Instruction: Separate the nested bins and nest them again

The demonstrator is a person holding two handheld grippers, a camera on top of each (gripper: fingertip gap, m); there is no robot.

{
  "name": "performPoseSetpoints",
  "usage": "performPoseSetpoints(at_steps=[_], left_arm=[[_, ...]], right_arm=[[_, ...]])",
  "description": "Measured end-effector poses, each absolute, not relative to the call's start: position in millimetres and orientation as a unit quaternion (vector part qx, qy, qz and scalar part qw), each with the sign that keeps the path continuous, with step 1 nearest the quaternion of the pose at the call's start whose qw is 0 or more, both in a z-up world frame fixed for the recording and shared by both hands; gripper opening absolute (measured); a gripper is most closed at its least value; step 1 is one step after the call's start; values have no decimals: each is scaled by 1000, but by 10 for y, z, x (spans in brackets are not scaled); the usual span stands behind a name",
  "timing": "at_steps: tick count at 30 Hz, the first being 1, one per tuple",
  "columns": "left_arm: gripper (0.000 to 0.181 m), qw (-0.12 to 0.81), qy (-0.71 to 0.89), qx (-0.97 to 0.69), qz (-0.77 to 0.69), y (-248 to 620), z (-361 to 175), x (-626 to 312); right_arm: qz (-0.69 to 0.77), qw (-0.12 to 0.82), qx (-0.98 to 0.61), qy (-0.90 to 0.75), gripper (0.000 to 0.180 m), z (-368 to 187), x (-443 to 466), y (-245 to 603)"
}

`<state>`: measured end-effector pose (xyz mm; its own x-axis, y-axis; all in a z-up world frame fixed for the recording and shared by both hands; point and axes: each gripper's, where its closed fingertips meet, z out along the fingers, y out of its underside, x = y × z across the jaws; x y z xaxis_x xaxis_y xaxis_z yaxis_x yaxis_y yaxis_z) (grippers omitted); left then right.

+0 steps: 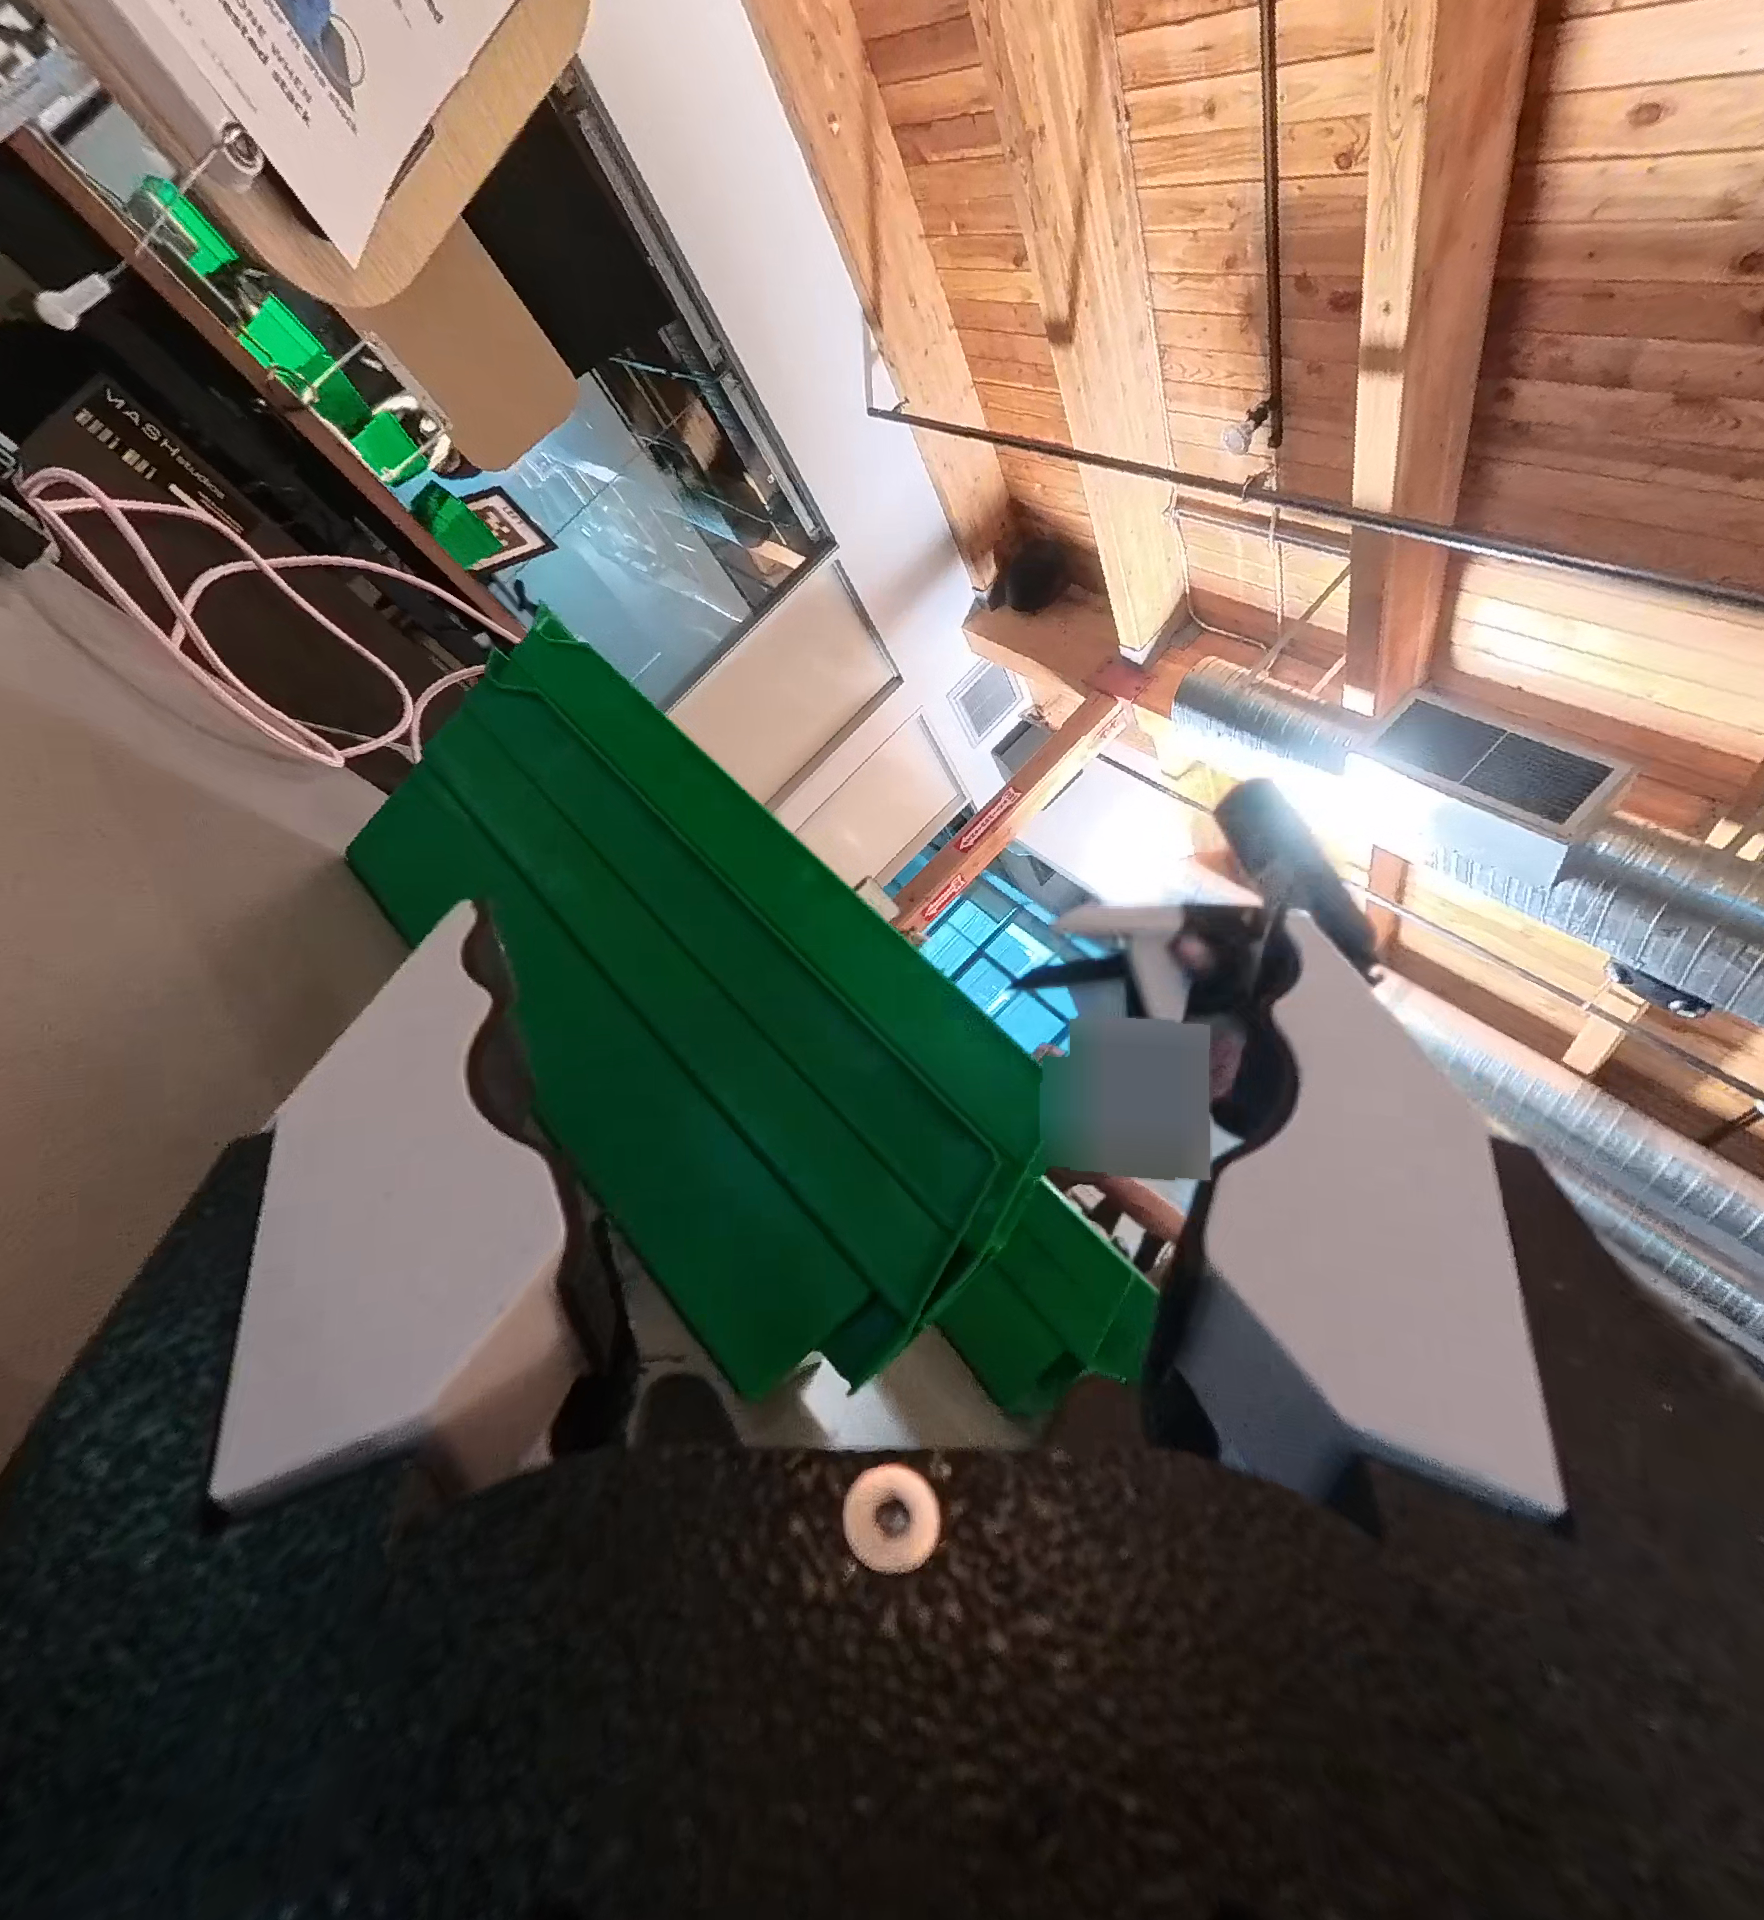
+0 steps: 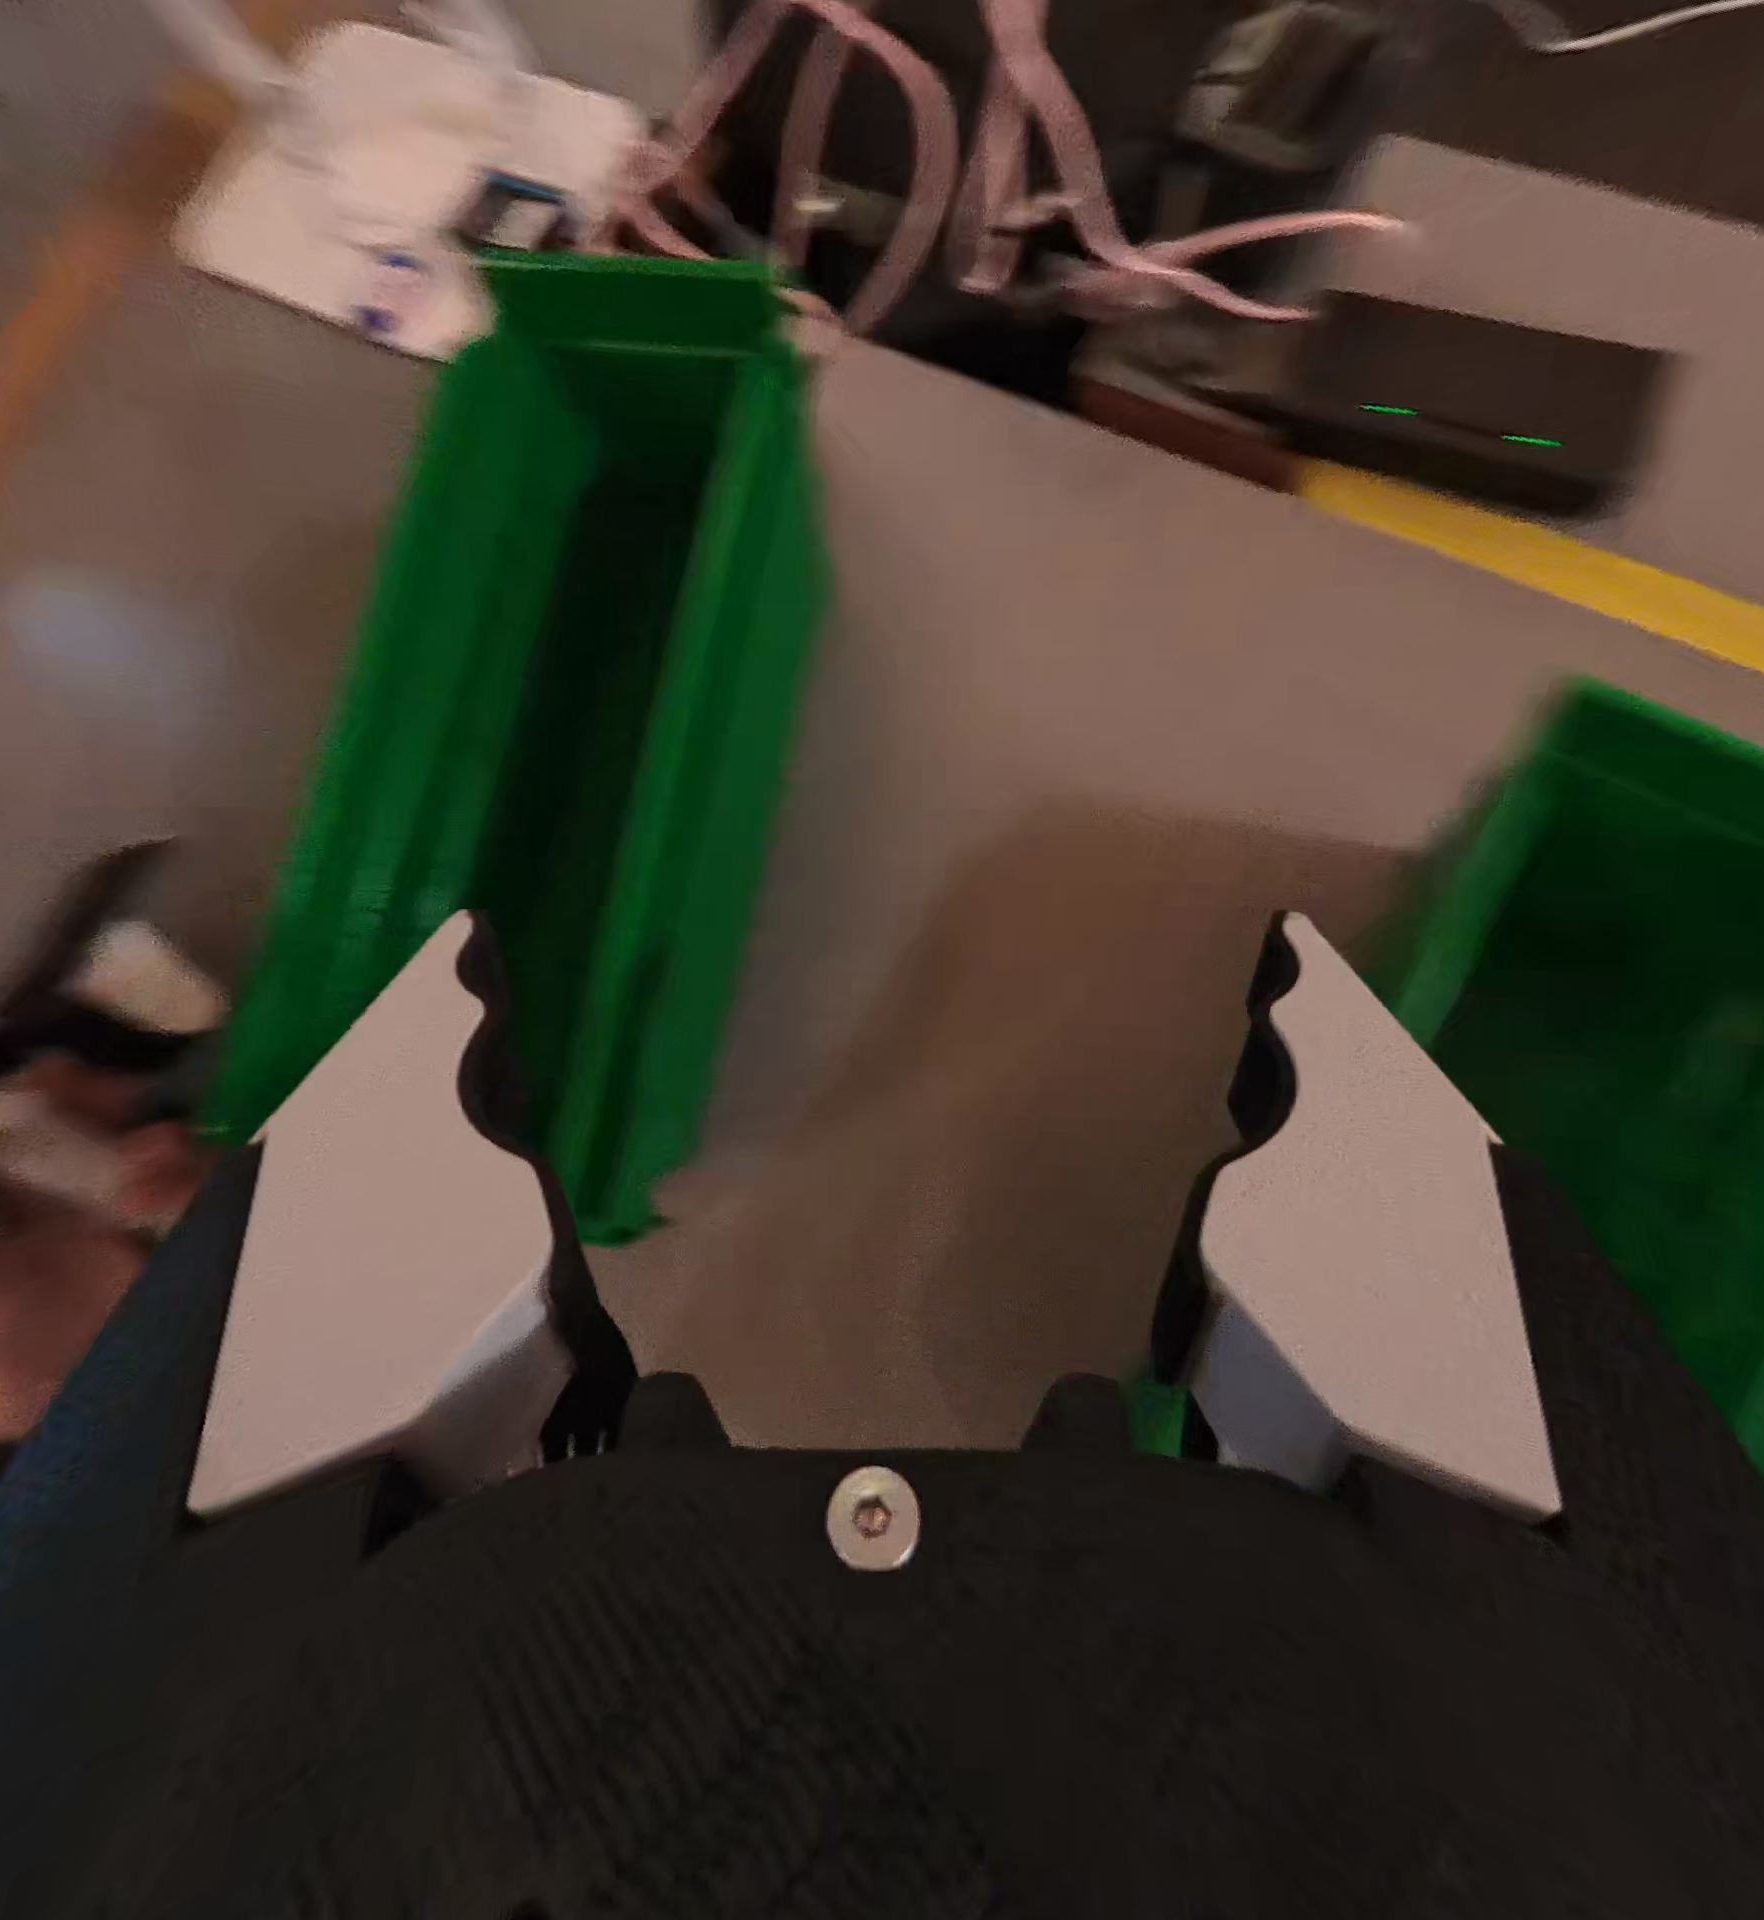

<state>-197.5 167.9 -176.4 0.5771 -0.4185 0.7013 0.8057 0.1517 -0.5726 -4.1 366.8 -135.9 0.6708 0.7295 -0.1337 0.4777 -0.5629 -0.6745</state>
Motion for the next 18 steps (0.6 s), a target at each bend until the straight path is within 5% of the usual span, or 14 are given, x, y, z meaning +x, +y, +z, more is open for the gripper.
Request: performPoseSetpoints(at_steps=[7,18], left_arm=[[137,736,-180,-511,-405,1684,-1761,-1923],[140,732,-193,-509,-409,1699,-1780,-1962]], right_arm=[[138,244,-836,-472,156,-1720,-1167,3173],[61,176,-863,-470,100,-1948,-1467,3122]])
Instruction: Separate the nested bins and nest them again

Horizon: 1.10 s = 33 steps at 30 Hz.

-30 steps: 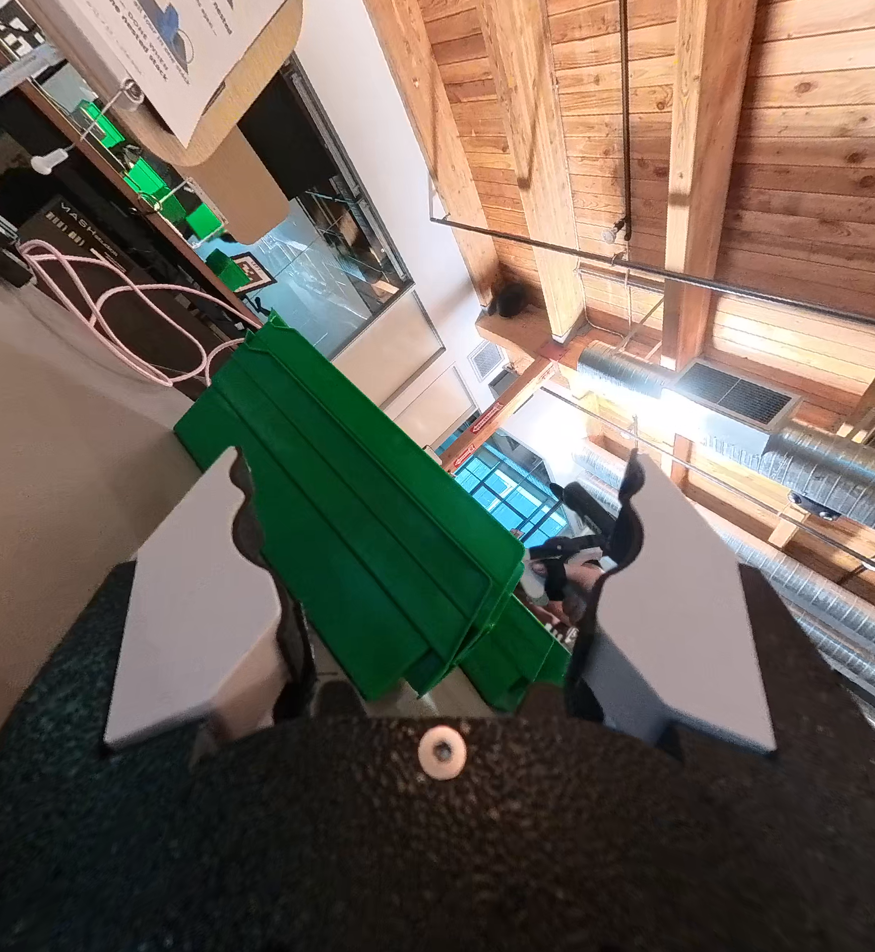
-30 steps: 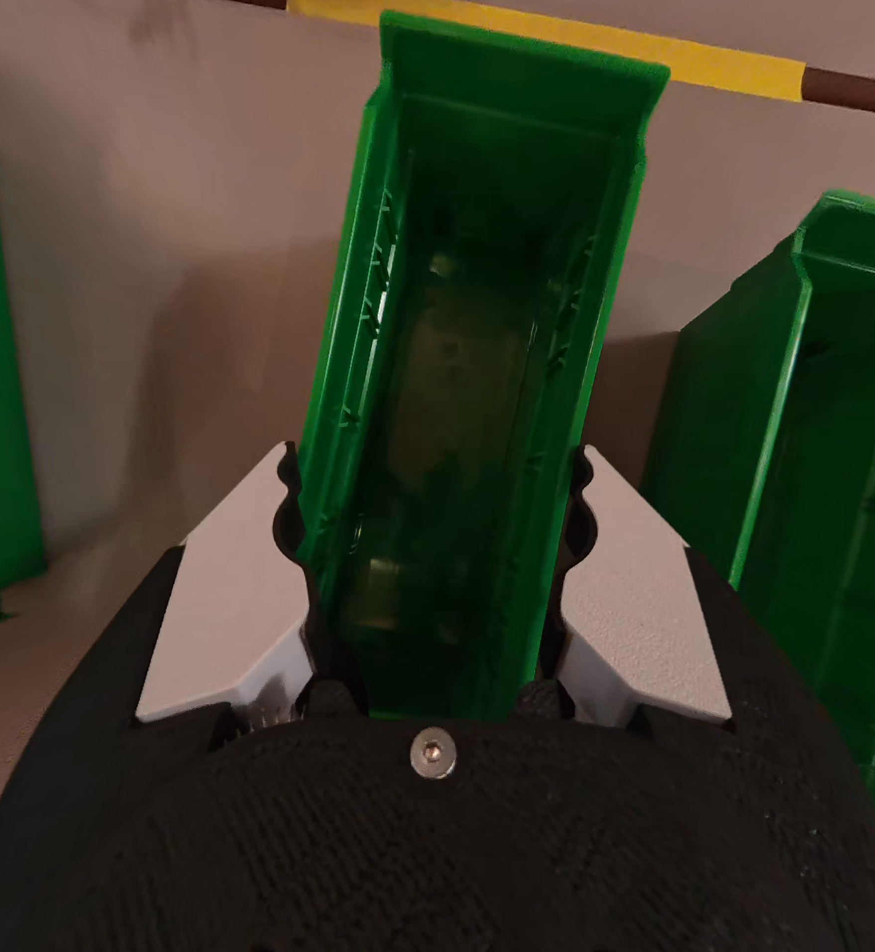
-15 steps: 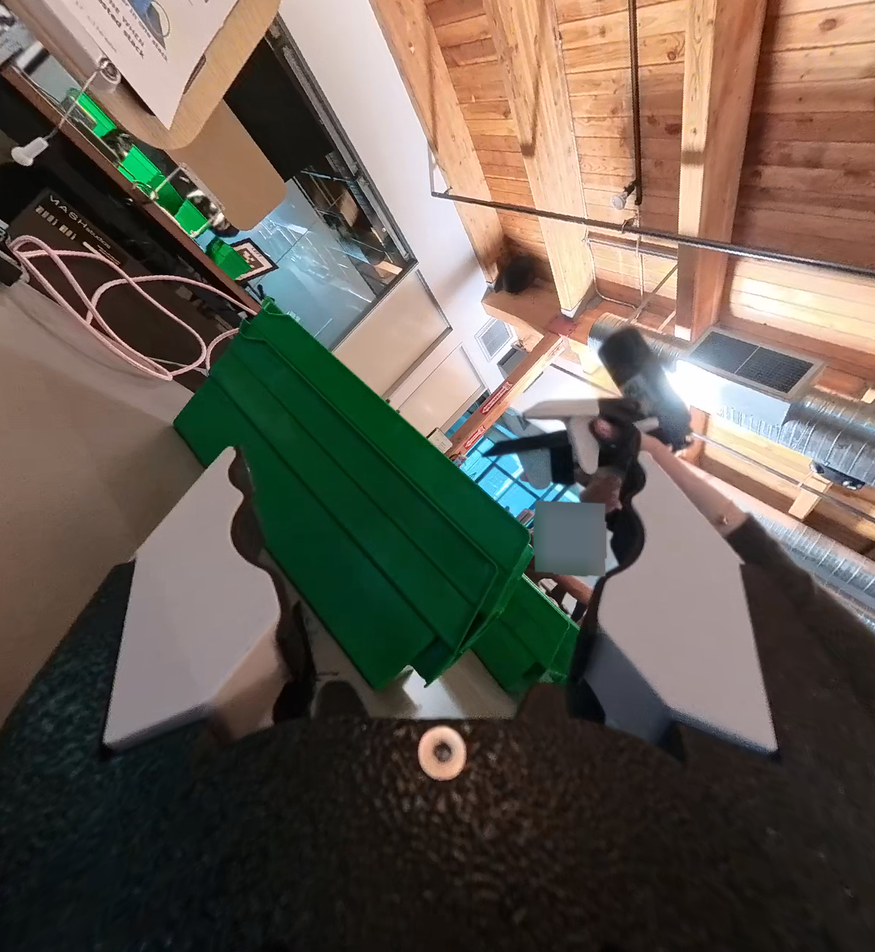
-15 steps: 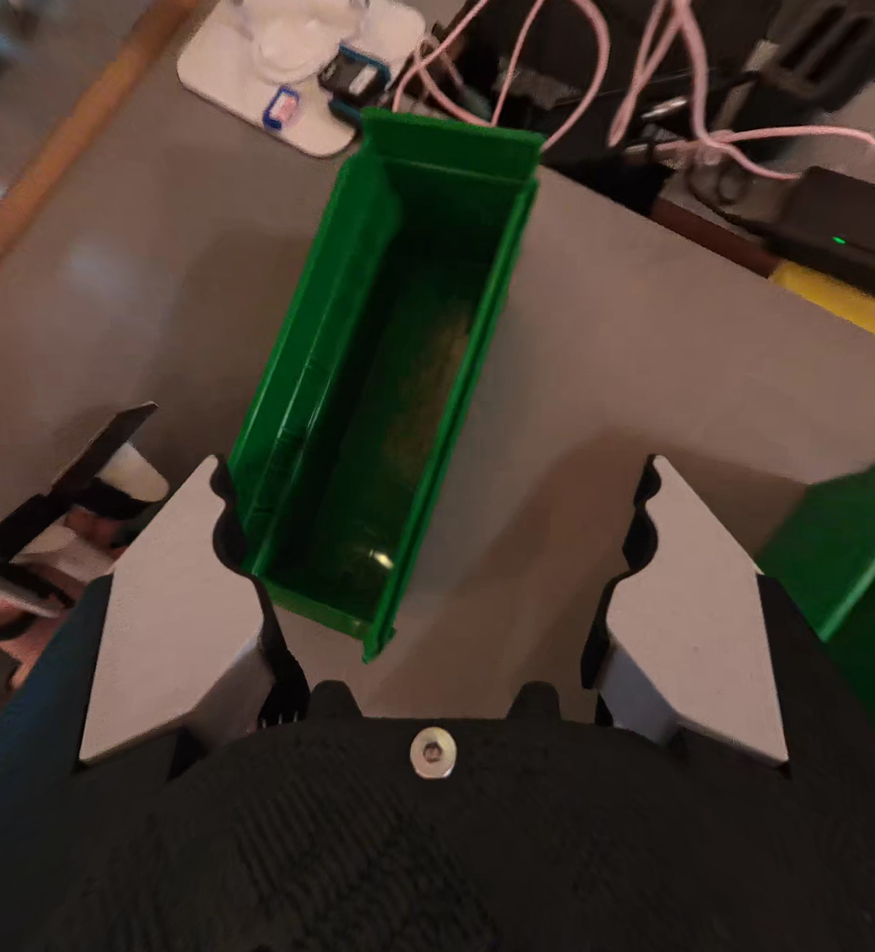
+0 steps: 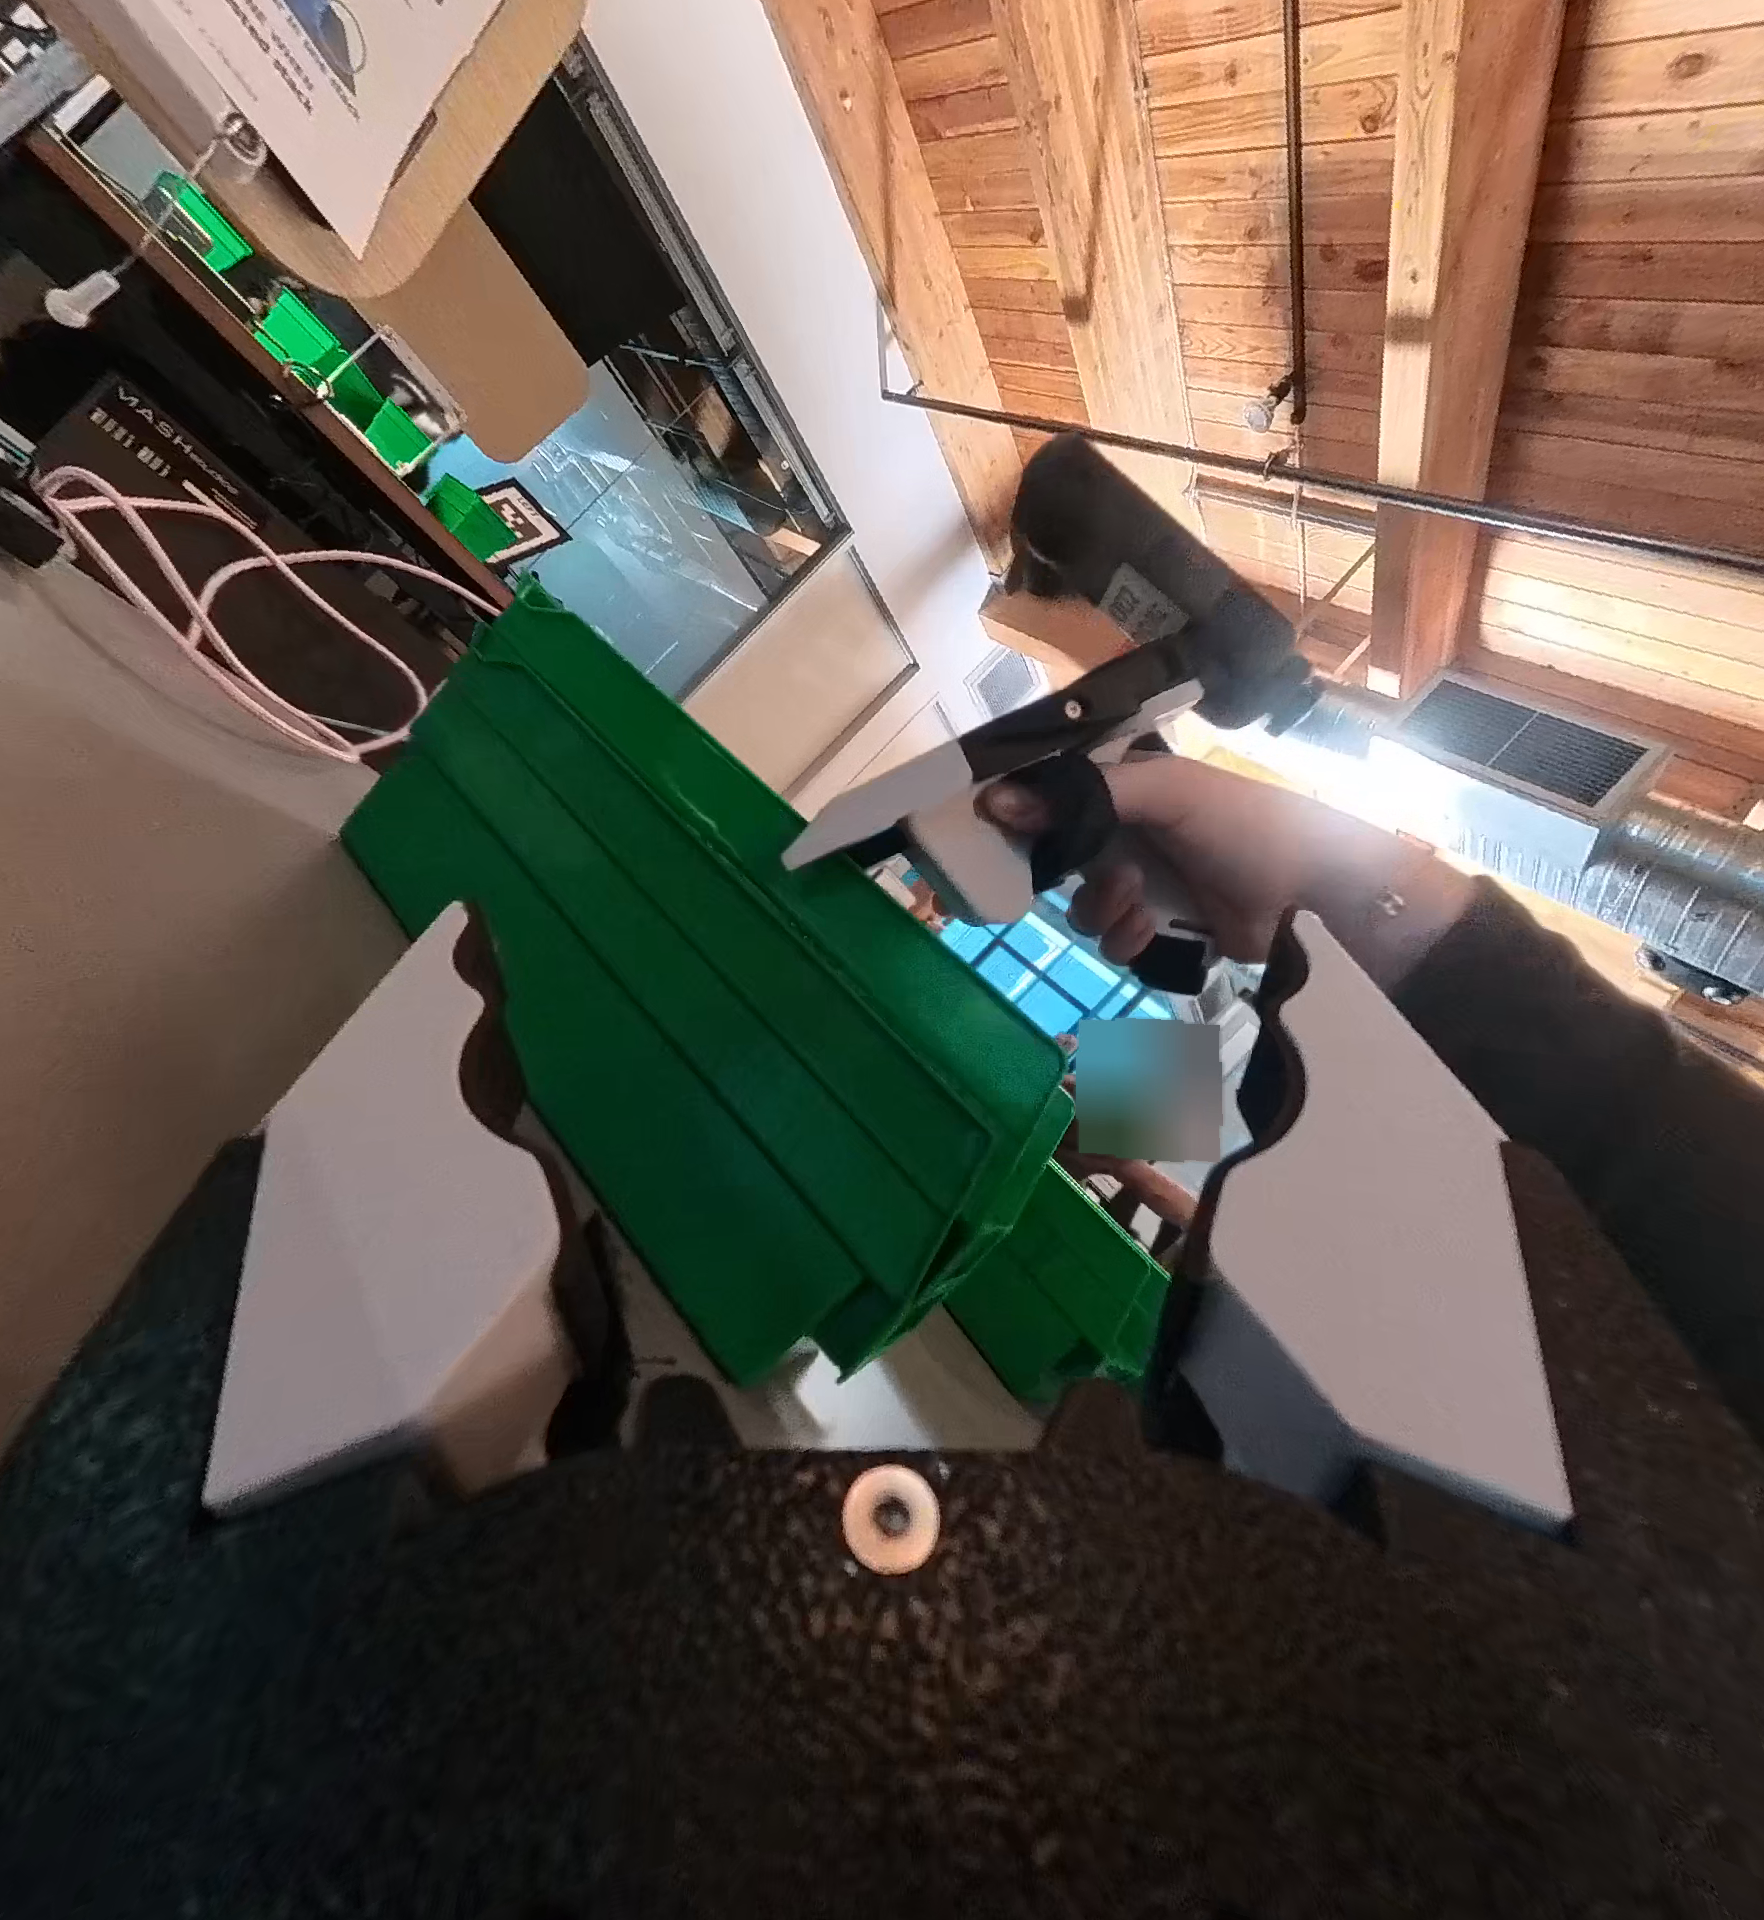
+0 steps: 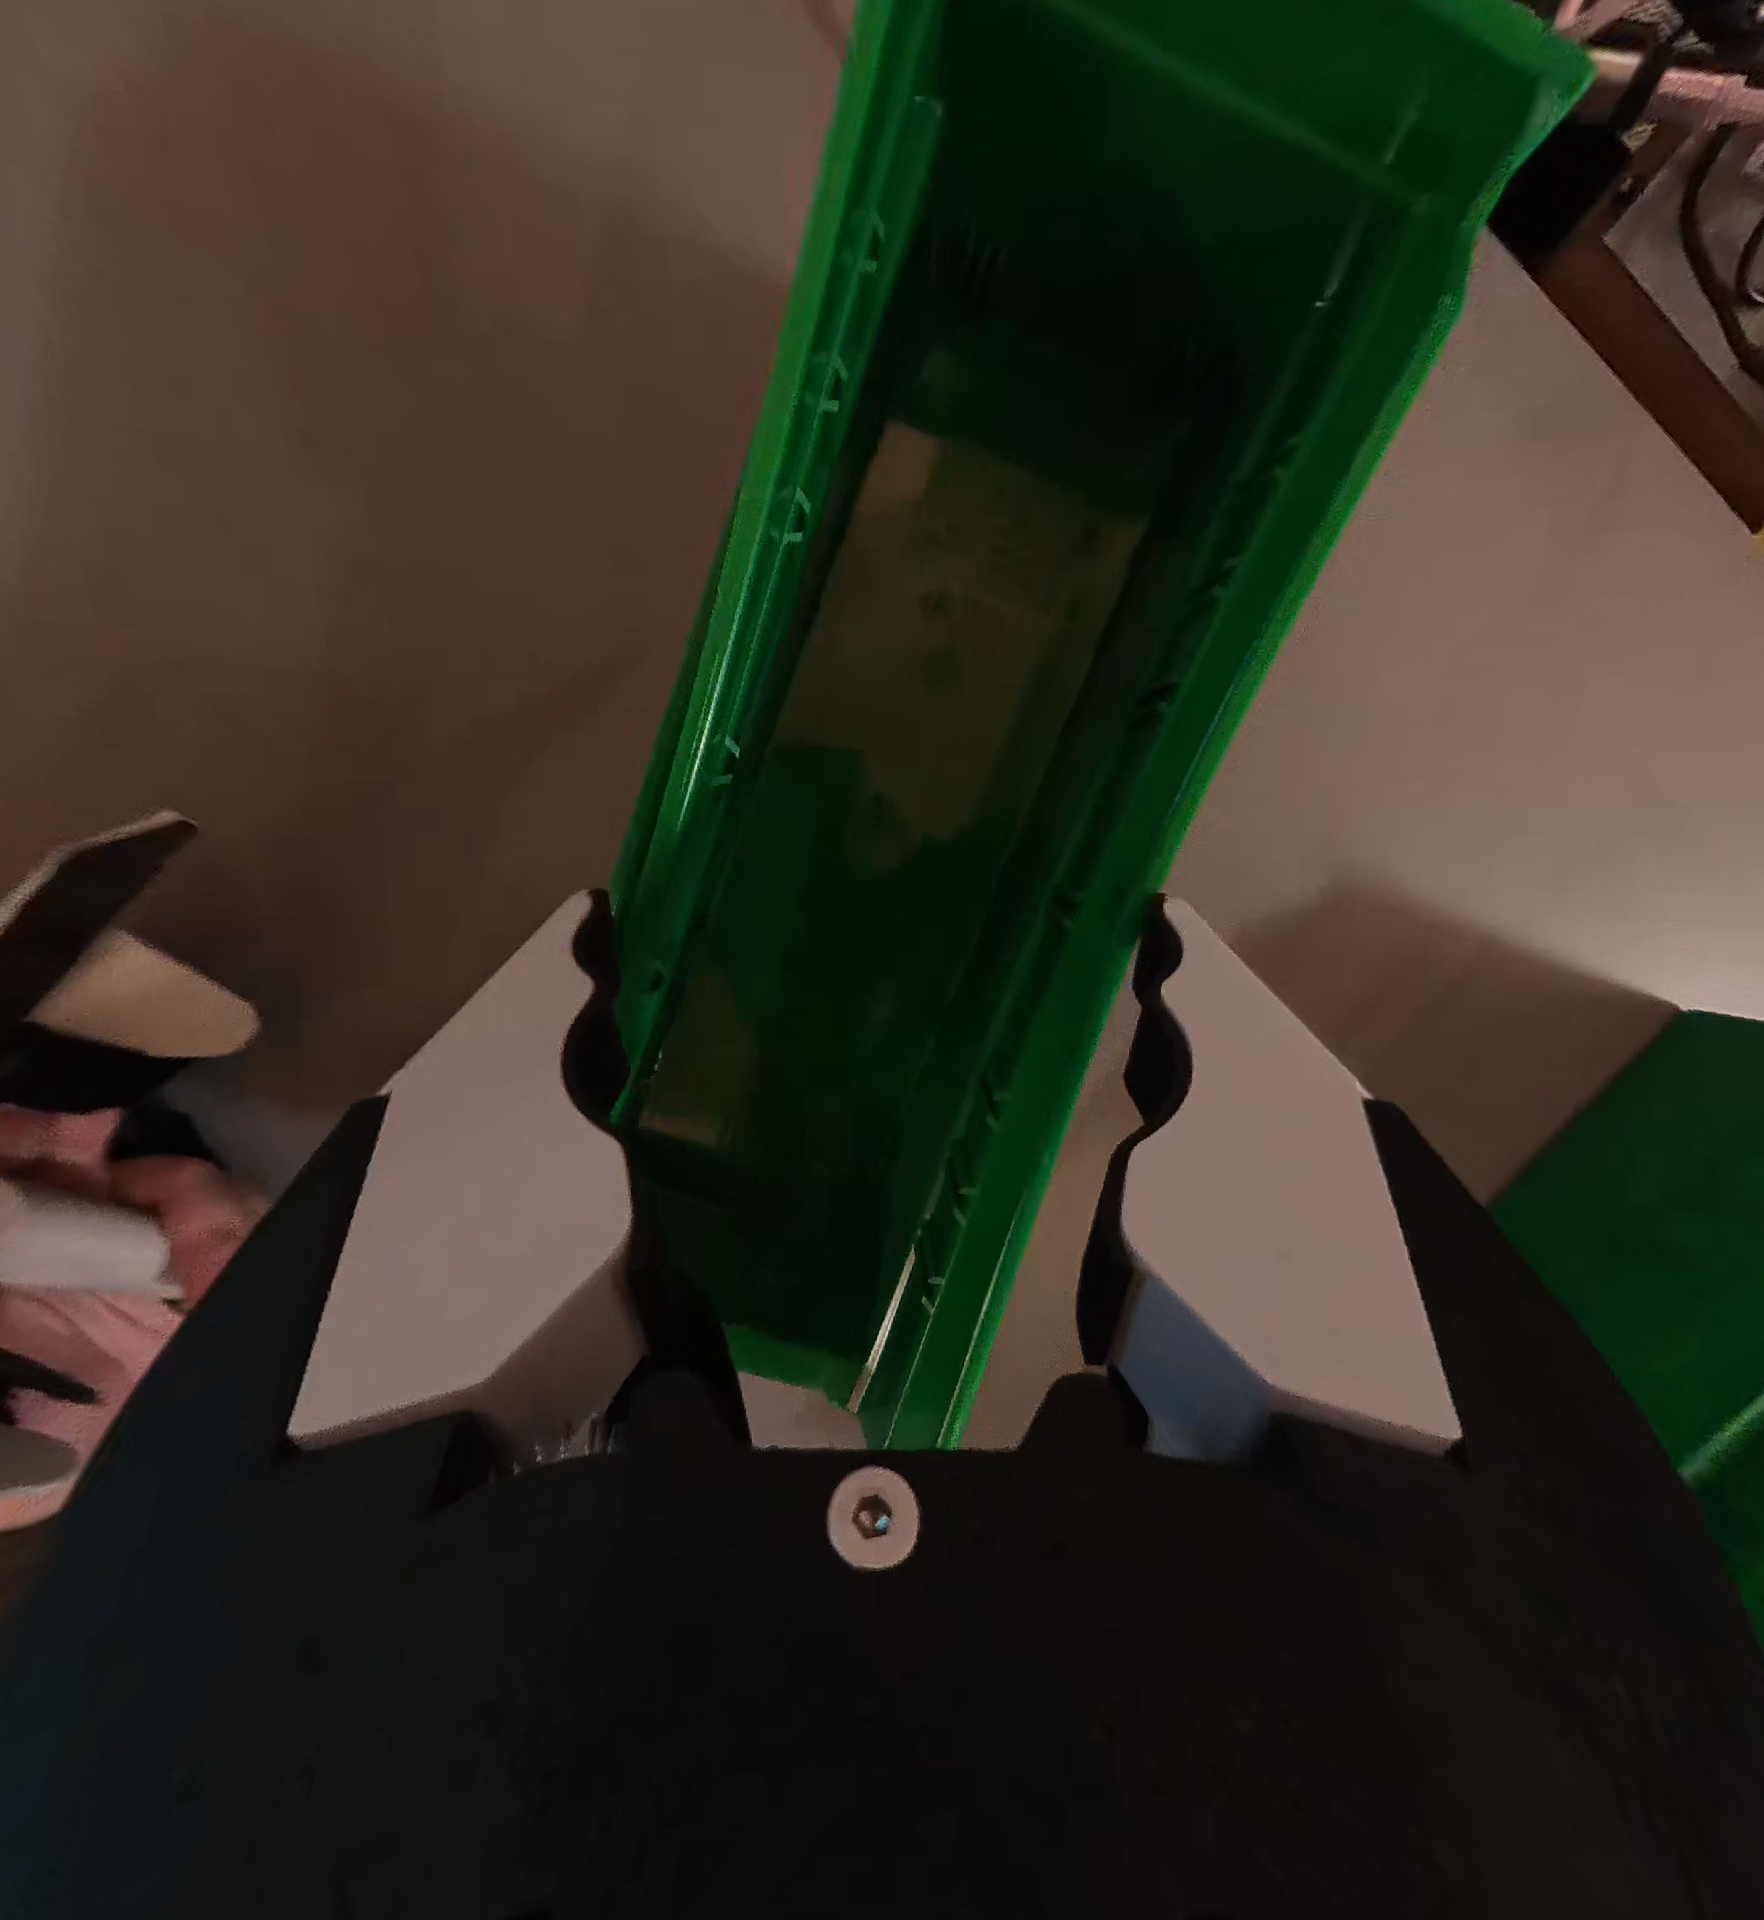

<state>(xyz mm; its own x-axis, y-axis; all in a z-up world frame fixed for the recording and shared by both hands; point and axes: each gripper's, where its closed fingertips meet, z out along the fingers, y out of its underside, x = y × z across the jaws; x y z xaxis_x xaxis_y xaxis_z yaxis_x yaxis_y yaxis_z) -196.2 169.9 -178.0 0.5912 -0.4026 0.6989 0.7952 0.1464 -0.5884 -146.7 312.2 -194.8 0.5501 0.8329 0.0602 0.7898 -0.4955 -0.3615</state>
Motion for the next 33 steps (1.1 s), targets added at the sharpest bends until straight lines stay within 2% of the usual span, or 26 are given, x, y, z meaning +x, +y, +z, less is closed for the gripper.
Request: performPoseSetpoints(at_steps=[6,12,18,22,29,33], left_arm=[[142,738,-189,-520,-387,1701,-1785,-1955],[143,774,-184,-548,-256,1629,-1769,-2101],[141,779,-209,-524,-274,1568,-1757,-2210],[140,776,-207,-527,-279,1580,-1766,-2196],[140,770,-205,-533,-286,1611,-1787,-2177],[145,770,-206,-542,-268,1629,-1804,-2181]], right_arm=[[138,181,-867,-443,92,-1710,-1820,2965],[137,211,-859,-447,92,-1467,-1952,2946],[130,220,-860,-442,92,-1389,-1886,2967],[125,230,-857,-443,93,-1258,-1818,2999],[162,286,-855,-401,94,-596,-1473,3306],[132,300,-878,-350,94,-618,-967,3646]])
